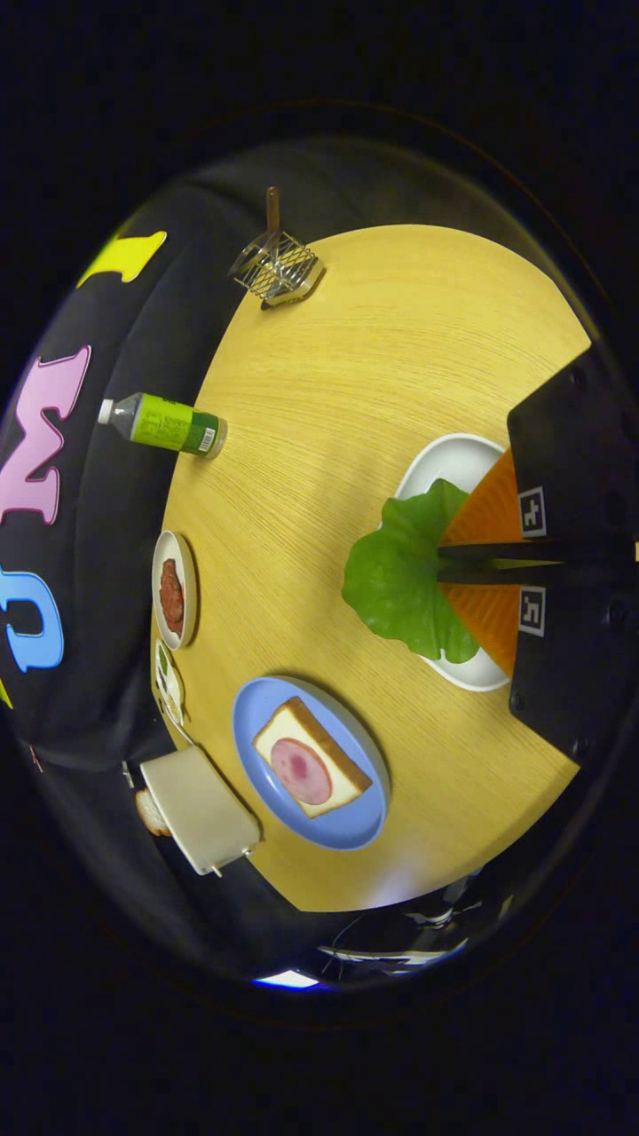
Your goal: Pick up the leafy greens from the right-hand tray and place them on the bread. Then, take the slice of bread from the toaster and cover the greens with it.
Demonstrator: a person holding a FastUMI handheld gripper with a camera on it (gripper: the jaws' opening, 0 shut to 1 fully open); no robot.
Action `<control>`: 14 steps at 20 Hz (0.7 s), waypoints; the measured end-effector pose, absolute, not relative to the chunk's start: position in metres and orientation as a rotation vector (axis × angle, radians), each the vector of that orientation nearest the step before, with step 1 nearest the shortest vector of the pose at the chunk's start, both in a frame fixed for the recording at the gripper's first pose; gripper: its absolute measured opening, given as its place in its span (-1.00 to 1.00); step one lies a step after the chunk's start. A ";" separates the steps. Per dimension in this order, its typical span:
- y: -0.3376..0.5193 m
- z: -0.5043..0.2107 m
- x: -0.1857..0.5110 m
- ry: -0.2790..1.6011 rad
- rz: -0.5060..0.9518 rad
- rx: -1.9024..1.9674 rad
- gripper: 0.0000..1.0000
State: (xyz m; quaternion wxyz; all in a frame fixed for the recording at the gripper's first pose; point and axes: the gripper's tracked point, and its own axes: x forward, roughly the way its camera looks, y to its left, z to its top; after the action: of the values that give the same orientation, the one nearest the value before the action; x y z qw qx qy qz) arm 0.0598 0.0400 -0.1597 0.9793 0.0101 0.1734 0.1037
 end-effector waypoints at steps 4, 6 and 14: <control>0.047 -0.108 0.038 0.279 0.192 0.024 -0.89; 0.061 -0.078 0.029 0.239 0.204 0.027 -0.89; 0.156 -0.004 0.027 0.174 0.309 0.016 -0.89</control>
State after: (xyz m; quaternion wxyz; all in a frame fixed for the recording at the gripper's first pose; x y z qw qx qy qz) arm 0.0267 0.1559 -0.0037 0.9843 0.0079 0.0867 0.1537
